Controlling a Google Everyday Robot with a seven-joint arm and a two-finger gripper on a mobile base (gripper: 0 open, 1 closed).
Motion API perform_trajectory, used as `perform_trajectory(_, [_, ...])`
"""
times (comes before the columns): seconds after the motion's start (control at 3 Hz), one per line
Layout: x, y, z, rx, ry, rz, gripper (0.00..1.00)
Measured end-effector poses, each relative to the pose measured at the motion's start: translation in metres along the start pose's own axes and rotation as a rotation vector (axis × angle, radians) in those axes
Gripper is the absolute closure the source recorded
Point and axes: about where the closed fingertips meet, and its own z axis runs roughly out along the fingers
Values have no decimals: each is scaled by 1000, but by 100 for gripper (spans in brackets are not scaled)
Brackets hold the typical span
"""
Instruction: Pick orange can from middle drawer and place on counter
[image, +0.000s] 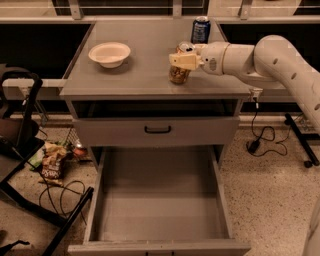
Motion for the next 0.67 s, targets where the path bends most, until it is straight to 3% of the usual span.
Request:
perform_trajectory(0.33, [0,0,0,0,0,0,28])
perform_trajectory(0.67, [0,0,0,0,0,0,0])
